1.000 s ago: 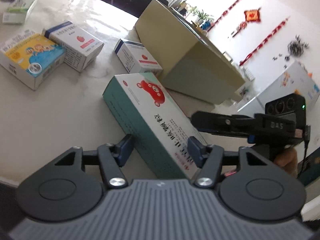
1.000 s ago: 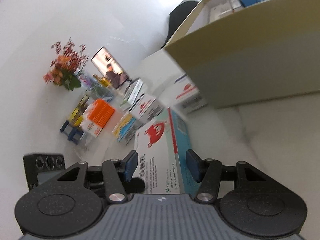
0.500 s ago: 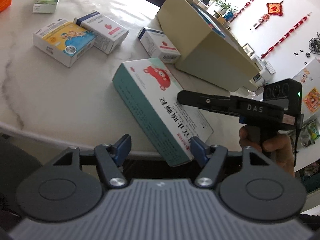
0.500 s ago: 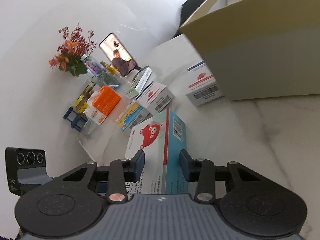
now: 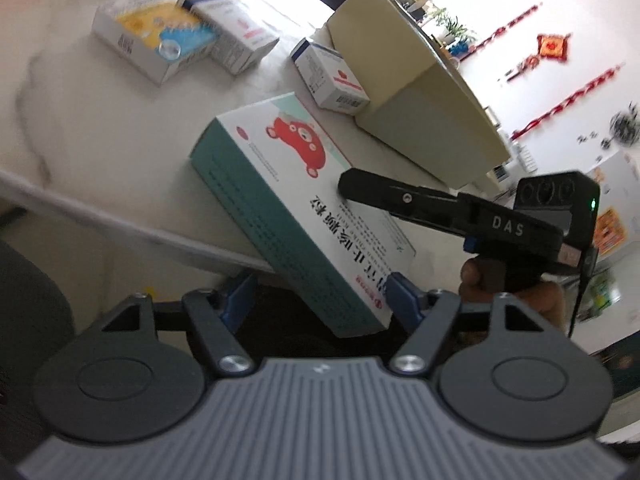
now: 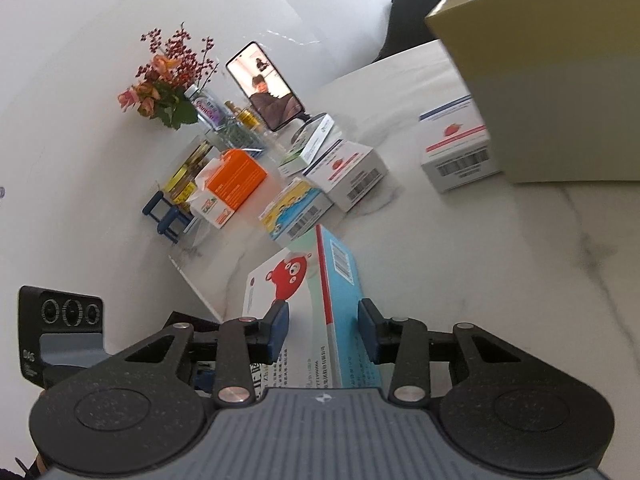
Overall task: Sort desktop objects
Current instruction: 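Lift the bear-print box with the right tool toward the beige box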
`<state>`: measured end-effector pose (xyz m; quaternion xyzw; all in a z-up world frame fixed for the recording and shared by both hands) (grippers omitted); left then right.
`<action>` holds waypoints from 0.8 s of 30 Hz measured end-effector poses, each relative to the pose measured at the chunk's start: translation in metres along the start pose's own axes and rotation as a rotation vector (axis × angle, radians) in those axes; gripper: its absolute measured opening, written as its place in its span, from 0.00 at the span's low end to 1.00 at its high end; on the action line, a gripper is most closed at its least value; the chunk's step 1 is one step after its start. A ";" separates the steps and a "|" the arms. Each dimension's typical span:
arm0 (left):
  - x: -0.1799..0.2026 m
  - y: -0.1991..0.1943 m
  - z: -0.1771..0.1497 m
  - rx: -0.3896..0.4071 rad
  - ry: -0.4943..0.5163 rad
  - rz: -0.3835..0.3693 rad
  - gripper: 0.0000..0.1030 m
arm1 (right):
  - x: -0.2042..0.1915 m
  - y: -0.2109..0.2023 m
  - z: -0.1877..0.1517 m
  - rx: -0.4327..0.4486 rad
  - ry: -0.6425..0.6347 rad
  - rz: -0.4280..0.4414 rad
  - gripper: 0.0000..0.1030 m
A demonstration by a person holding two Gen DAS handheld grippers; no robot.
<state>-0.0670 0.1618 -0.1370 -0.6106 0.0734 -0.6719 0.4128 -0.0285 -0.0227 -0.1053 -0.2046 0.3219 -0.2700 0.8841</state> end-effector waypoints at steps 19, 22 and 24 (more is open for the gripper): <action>0.027 -0.006 -0.003 0.019 -0.004 -0.021 0.61 | -0.005 0.000 0.002 -0.013 0.027 0.042 0.42; 0.036 -0.004 0.000 0.023 0.022 -0.023 0.61 | -0.005 -0.005 0.006 -0.013 0.027 0.044 0.44; 0.041 0.000 0.003 0.026 0.037 -0.022 0.61 | -0.003 -0.008 0.009 -0.016 0.031 0.035 0.45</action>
Point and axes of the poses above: each gripper's, at about its wrist camera, not at the fingertips, and y roughly the way its jaws point, x to its right, z to its top, the point moved 4 cm from there along y, roughly the way its jaws point, and after that the axes turned 14 degrees about -y, right-handed, at the moved point
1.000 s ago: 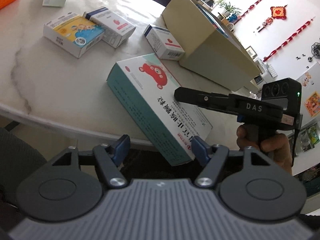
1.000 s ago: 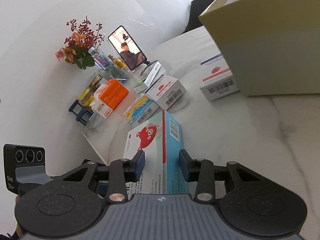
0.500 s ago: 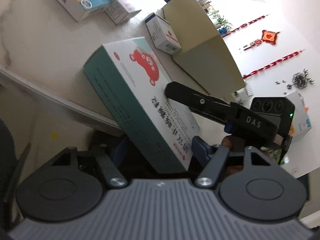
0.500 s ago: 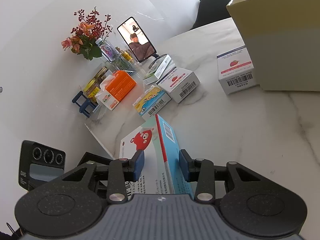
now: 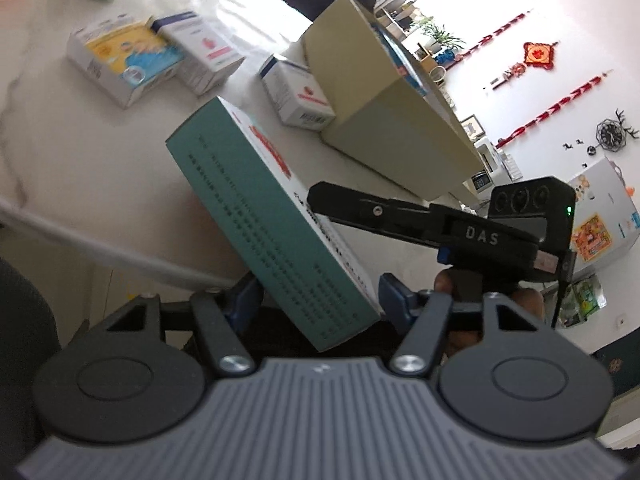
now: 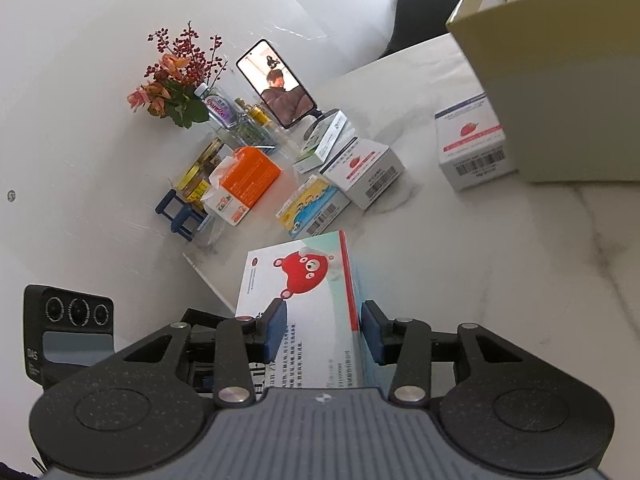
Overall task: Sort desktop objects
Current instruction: 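Lift the bear-print box with the right tool toward the beige box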
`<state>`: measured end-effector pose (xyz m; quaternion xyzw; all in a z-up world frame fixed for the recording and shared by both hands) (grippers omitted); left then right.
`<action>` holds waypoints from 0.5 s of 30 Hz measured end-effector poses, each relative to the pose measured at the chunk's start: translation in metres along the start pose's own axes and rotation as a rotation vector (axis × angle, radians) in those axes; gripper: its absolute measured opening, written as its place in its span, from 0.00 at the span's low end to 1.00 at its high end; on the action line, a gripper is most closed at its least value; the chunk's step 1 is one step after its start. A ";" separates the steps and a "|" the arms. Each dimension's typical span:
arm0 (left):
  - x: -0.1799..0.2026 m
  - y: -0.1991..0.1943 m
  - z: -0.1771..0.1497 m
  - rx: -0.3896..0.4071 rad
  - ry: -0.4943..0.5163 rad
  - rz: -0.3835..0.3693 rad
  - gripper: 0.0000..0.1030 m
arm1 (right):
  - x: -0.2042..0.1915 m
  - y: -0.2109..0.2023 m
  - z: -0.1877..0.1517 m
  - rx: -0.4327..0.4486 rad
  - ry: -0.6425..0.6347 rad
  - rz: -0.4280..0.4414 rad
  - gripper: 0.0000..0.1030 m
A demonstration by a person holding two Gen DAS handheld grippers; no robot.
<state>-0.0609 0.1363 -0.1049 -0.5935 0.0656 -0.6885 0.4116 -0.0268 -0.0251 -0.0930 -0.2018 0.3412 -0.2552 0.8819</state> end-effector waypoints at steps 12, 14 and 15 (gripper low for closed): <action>0.034 0.040 0.007 -0.061 0.122 -0.003 0.62 | 0.022 -0.030 0.017 -0.010 0.098 -0.047 0.62; 0.038 0.045 0.011 -0.068 0.131 -0.008 0.62 | 0.024 -0.036 0.022 -0.006 0.094 -0.064 0.64; 0.040 0.047 0.012 -0.071 0.136 -0.013 0.62 | 0.025 -0.038 0.025 -0.003 0.090 -0.071 0.64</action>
Point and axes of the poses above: each gripper's, at about its wrist camera, not at the fingertips, and y roughly the way its jaws point, x to its right, z to its top, the point moved 4 cm from there along y, roughly the way its jaws point, and after that the axes turned 14 degrees about -y, right-handed, at the moved point
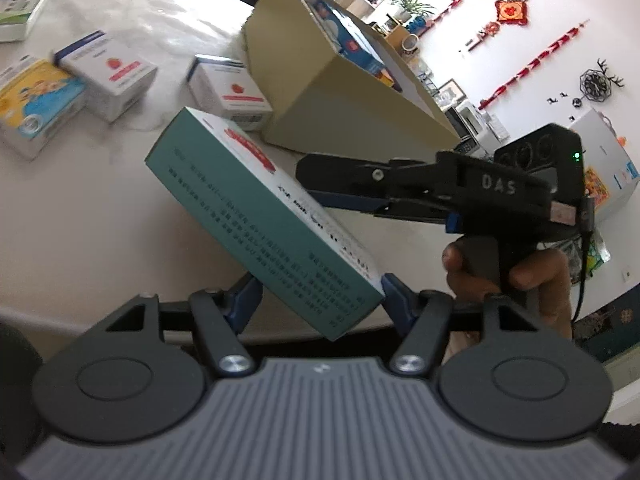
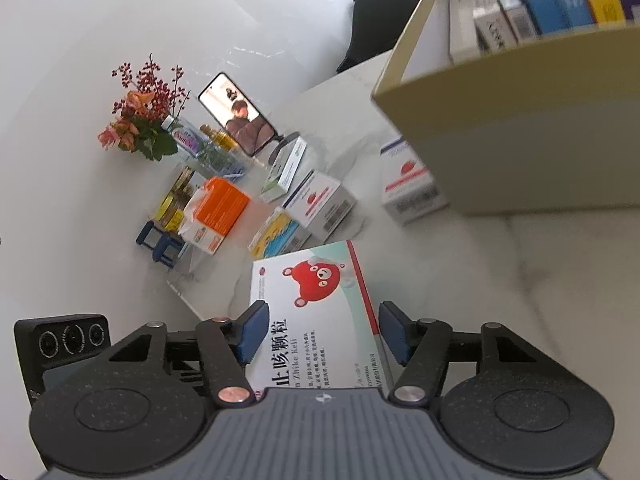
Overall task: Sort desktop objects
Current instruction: 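Lift the bear-print box with the right tool toward the beige box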
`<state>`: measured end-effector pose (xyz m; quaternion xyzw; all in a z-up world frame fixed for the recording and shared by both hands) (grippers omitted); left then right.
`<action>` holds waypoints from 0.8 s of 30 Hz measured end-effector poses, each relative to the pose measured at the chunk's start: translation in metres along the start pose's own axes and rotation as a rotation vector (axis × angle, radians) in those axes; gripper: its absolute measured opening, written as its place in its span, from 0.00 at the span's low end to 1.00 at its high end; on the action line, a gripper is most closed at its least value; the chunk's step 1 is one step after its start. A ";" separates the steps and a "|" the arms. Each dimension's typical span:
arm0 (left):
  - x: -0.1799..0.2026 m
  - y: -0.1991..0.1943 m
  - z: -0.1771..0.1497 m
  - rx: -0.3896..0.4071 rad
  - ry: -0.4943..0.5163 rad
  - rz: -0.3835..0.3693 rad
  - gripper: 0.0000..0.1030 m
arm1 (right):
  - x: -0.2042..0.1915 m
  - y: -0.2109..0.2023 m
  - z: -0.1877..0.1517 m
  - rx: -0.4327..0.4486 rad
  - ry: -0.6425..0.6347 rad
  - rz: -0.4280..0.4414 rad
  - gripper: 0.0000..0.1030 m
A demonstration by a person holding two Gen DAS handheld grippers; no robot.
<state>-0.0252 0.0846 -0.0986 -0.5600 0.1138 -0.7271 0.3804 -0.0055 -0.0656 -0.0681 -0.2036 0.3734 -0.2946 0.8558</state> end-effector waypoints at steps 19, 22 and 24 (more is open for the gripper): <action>0.019 0.013 0.013 -0.010 0.032 -0.052 0.65 | 0.016 -0.020 0.022 -0.077 -0.042 -0.060 0.74; 0.016 0.011 0.016 -0.003 0.032 -0.055 0.66 | 0.020 -0.025 0.018 -0.080 -0.002 -0.025 0.74; 0.015 0.013 0.015 -0.012 0.034 -0.050 0.66 | 0.021 -0.029 0.015 -0.086 0.013 -0.009 0.74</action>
Point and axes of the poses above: each gripper's, at about its wrist camera, not at the fingertips, and y roughly the way its jaws point, x to its right, z to its top, the point moved 4 cm from there along y, roughly the way its jaws point, and after that the axes turned 14 degrees about -y, right-handed, at the moved point
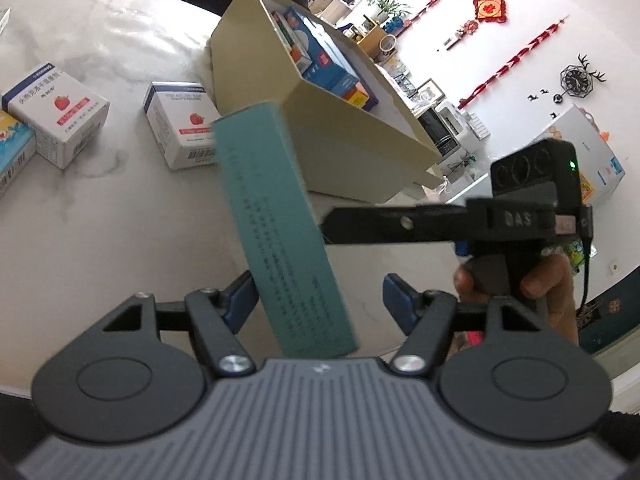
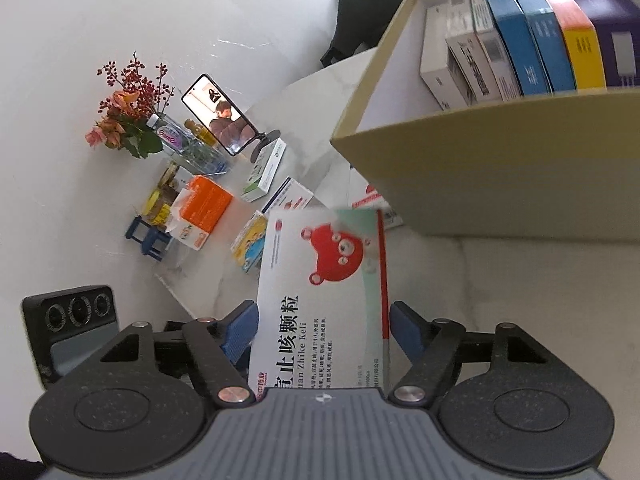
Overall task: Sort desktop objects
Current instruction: 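Lift the bear-print box with the right tool toward the beige box, then carry the bear-print box into the beige box and lower it upright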
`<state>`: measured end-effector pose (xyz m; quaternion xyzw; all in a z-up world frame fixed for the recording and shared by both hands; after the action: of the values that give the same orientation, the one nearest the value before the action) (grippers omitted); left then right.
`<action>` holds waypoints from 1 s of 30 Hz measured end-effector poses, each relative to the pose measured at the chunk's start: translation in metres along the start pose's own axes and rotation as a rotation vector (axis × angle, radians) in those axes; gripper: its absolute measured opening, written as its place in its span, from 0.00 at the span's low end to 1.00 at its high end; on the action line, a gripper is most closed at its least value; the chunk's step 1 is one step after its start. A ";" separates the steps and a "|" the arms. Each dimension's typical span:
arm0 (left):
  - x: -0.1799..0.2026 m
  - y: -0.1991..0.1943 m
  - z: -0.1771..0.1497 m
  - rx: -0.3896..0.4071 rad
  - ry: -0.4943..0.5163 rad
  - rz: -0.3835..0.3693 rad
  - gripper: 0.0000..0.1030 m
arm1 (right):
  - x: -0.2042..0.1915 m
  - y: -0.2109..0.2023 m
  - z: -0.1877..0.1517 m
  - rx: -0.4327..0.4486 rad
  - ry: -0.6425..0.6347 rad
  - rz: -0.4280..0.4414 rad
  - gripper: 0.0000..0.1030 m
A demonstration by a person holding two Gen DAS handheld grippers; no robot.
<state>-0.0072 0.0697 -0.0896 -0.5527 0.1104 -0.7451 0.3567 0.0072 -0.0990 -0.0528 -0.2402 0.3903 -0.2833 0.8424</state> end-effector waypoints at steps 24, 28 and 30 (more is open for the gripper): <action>0.015 0.016 -0.012 -0.053 0.084 -0.045 0.66 | -0.006 -0.012 0.004 -0.034 -0.082 -0.138 0.63; 0.005 0.007 -0.011 -0.042 0.073 -0.030 0.66 | -0.016 0.001 0.010 -0.114 -0.189 -0.248 0.52; 0.001 0.004 -0.011 -0.037 0.071 -0.022 0.66 | -0.020 0.010 0.010 -0.155 -0.250 -0.304 0.52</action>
<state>-0.0159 0.0642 -0.0952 -0.5337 0.1307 -0.7658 0.3340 0.0072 -0.0771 -0.0429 -0.3937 0.2627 -0.3442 0.8109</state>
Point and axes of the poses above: each gripper's, at about its wrist camera, not at the fingertips, and y roughly the way its jaws point, x to its right, z to its top, the point moved 4 cm from there along y, roughly the way its jaws point, and after that the axes turned 14 degrees about -y, right-handed, at the moved point
